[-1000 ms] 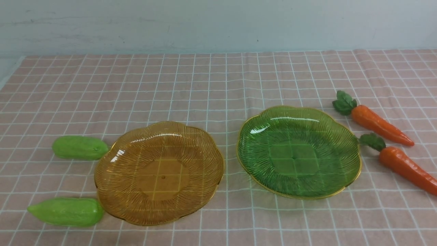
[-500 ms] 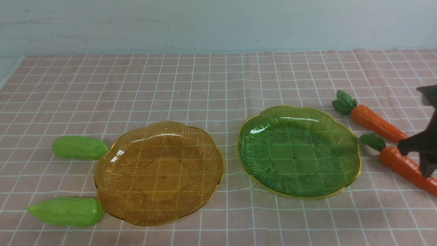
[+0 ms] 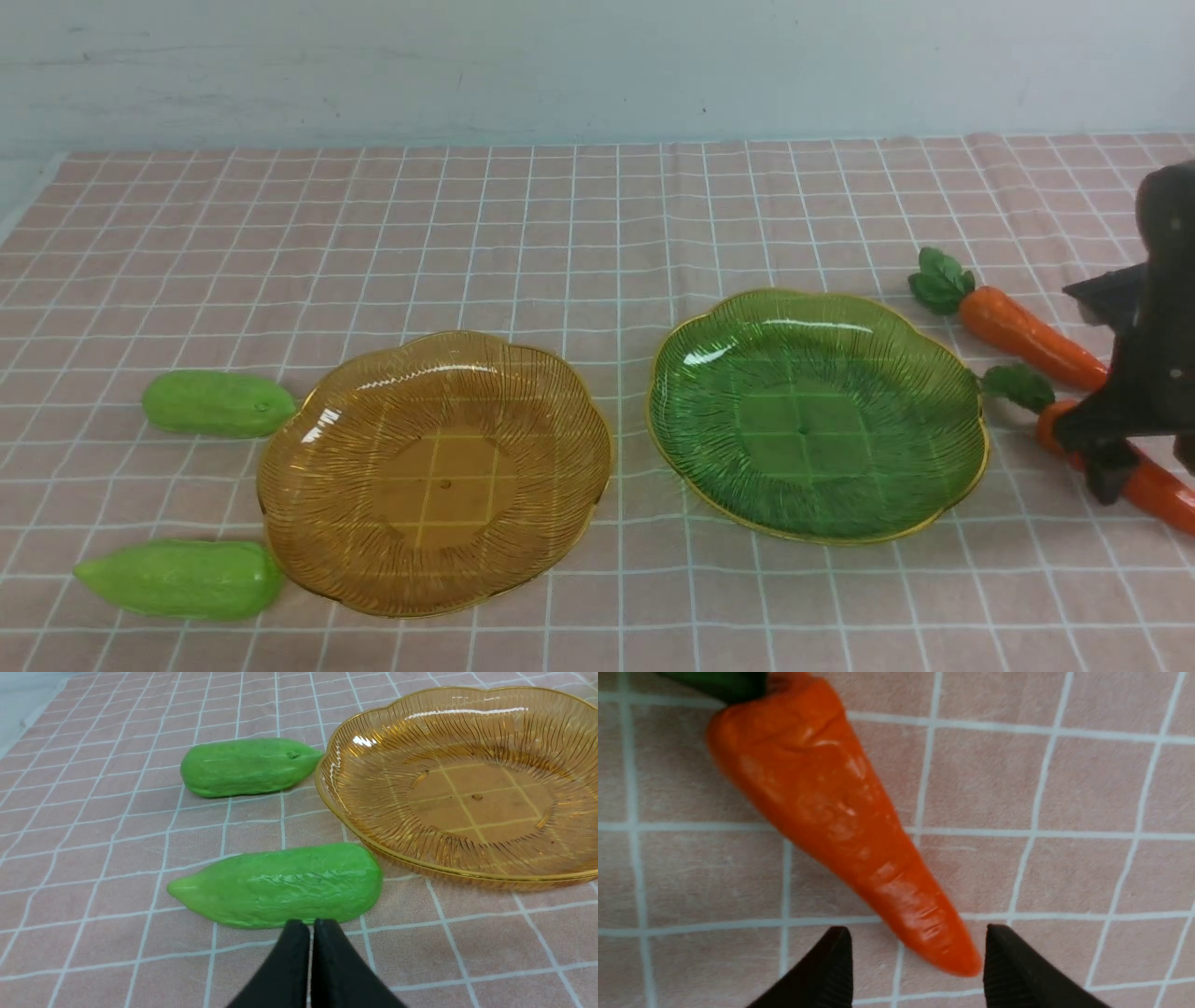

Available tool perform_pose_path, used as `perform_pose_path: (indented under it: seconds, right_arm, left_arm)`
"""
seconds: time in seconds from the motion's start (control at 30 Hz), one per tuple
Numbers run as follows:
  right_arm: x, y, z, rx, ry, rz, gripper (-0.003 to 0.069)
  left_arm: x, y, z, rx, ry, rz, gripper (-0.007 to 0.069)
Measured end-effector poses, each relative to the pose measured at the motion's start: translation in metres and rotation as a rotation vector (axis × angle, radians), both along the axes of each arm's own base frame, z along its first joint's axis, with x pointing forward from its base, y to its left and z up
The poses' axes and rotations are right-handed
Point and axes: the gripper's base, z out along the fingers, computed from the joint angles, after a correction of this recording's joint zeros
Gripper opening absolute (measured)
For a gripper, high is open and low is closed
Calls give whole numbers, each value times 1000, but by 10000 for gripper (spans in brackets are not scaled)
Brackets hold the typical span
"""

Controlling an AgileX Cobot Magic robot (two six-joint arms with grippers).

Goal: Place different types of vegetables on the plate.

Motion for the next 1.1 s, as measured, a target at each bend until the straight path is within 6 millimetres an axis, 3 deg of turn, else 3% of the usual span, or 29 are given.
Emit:
perform_pose_path:
  seconds: [0.03,0.07,0.13,0.23,0.27,0.3,0.33,0.4,0.43,0.5,0.57,0.63,0.7,0.77,0.87,0.93,1.0,1.07,1.1]
  right_arm:
    - [0,0,0,0,-2,2,539]
    - [3,0,-9,2,8,15,584]
    - [4,0,-9,0,7,21,580]
    - [4,0,-9,6,7,19,475]
    - [5,0,-7,5,11,19,316]
    - [5,0,-7,5,11,19,295]
    - [5,0,2,5,7,17,193]
    - [8,2,32,27,-61,6,218]
    - [8,3,35,31,-69,5,218]
    - [7,9,76,106,-188,-21,218]
    - [-1,28,114,255,-289,-25,218]
    - [-7,55,130,388,-311,37,218]
    - [-9,83,127,460,-289,115,218]
    - [-6,116,112,481,-264,203,225]
    - [4,142,87,454,-272,272,340]
    - [8,147,75,415,-279,288,485]
    - [12,140,74,353,-293,290,580]
    - [21,122,78,282,-326,240,602]
    - [29,104,83,238,-354,202,575]
  left_arm:
    - [0,0,0,0,0,0,-3]
    - [0,0,0,0,0,0,-3]
    - [0,0,0,0,0,0,-3]
    - [0,0,0,0,0,0,-3]
    - [0,0,0,0,0,0,-3]
    - [0,0,0,0,0,0,-3]
    - [0,0,0,0,0,0,-3]
    - [0,0,0,0,0,0,-3]
    - [0,0,0,0,0,0,-3]
    - [0,0,0,0,0,0,-3]
    - [0,0,0,0,0,0,-3]
    - [0,0,0,0,0,0,-3]
    - [0,0,0,0,0,0,-3]
    - [0,0,0,0,0,0,-3]
    - [0,0,0,0,0,0,-3]
    - [0,0,0,0,0,0,-3]
    - [0,0,0,0,0,0,-3]
    - [0,0,0,0,0,0,-3]
    - [0,0,0,0,0,0,-3]
